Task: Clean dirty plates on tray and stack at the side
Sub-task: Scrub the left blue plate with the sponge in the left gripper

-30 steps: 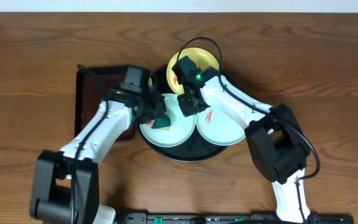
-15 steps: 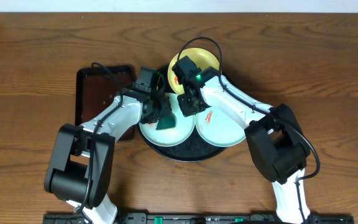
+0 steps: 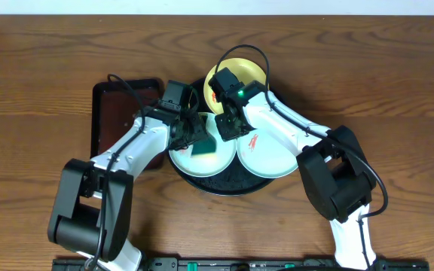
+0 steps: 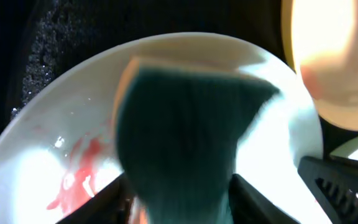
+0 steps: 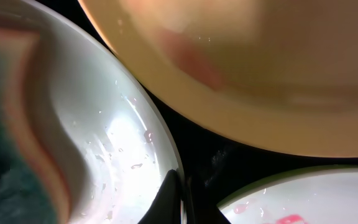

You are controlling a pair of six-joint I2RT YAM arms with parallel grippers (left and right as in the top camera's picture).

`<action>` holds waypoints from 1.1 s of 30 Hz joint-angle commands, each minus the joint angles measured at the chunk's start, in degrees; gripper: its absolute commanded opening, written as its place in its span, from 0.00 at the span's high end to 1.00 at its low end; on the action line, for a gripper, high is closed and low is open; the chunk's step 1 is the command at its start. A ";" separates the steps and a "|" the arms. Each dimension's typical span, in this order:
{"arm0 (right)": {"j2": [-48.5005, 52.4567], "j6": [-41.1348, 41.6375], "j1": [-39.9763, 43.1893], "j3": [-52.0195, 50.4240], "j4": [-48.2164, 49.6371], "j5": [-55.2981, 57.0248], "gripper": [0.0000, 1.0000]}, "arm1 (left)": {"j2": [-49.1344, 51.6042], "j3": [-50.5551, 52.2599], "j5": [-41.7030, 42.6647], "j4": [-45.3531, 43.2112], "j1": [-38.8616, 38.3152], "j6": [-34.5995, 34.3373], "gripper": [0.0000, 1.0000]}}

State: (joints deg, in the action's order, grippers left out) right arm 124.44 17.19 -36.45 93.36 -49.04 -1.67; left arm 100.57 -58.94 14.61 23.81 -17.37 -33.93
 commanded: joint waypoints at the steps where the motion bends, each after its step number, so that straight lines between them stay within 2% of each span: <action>1: 1.20 0.92 0.15 -0.20 -0.68 -0.31 0.99 | -1.14 0.33 -0.92 0.76 0.13 0.87 0.54; 8: 1.20 0.33 0.15 -0.20 -0.68 -0.31 0.99 | -1.16 0.22 -0.37 0.79 0.13 1.75 0.53; 9: 1.20 0.33 0.15 -0.20 -0.70 -0.31 0.99 | -1.16 0.22 0.37 0.98 0.13 2.01 0.49; 10: 1.20 0.33 0.15 -0.20 -0.70 -0.31 0.99 | -1.16 0.22 0.39 1.27 0.13 1.99 0.49; 15: 1.20 0.33 0.13 -0.20 -0.70 -0.31 0.99 | -1.14 0.22 0.35 2.51 0.13 1.97 0.60; 20: 1.20 0.35 0.15 -0.20 -0.70 -0.31 0.99 | -0.24 0.39 0.35 2.69 0.13 1.97 0.92; 23: 1.20 0.35 0.15 -0.20 -0.76 -0.31 0.99 | 0.55 0.90 -0.57 2.82 0.13 2.47 0.92; 28: 1.20 0.35 0.15 -0.20 -1.75 -0.26 0.99 | 1.01 1.88 -10.69 5.60 0.15 2.62 0.92; 33: 1.20 0.35 0.63 -0.20 -2.49 -0.28 0.99 | 0.87 1.81 -25.73 8.68 0.31 2.73 0.92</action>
State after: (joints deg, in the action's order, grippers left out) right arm 124.46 17.21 -36.45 93.38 -49.93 -2.20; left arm 100.33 -58.76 6.22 29.89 -17.96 -32.14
